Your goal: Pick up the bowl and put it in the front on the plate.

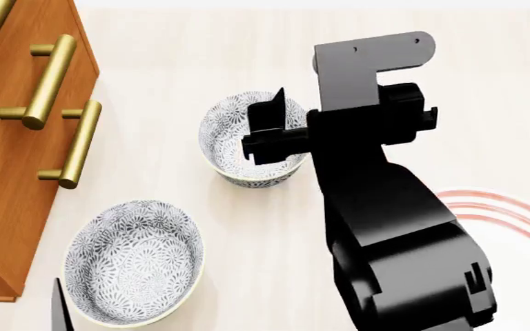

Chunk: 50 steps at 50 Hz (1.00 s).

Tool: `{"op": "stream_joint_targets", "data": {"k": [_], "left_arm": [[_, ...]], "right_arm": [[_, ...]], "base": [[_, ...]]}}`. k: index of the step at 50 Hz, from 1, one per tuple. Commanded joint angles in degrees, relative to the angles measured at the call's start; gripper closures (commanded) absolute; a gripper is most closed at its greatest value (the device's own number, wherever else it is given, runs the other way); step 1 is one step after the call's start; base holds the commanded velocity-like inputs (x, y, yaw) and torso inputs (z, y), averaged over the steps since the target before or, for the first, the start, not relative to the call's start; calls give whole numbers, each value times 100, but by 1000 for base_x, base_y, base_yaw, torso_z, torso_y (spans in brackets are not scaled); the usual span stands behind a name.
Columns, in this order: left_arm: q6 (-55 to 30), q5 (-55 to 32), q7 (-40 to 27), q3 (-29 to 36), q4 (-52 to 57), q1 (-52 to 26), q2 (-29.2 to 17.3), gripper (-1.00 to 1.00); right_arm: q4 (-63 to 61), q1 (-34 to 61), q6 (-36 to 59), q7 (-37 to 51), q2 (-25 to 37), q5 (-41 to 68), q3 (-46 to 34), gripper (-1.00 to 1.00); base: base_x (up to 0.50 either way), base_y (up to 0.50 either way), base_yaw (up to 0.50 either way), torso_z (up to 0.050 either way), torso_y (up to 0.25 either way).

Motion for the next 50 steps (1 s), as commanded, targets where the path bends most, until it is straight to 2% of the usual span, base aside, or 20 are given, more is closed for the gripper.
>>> {"op": "stream_joint_targets", "data": {"k": [1, 7, 11, 14, 50], "left_arm": [[-47, 3, -6, 56, 23, 9, -21, -100], [-61, 6, -15, 82, 12, 2, -32, -100], [-101, -13, -6, 94, 24, -5, -39, -100], [-143, -24, 1, 94, 49, -6, -46, -100], [-247, -7, -34, 222, 13, -39, -120, -100]], "right_arm": [[308, 498, 427, -43, -53, 172, 62, -100], [442, 617, 750, -31, -91, 381, 235, -100], [573, 602, 1320, 199, -272, 835, 857, -100], [580, 560, 1432, 263, -320, 938, 972, -100], [763, 408, 1221, 355, -369, 1225, 1132, -100]], "base": [[0, 0, 0, 0, 0], [0, 0, 0, 0, 0], [0, 0, 0, 0, 0], [0, 0, 0, 0, 0], [0, 0, 0, 0, 0]]}}
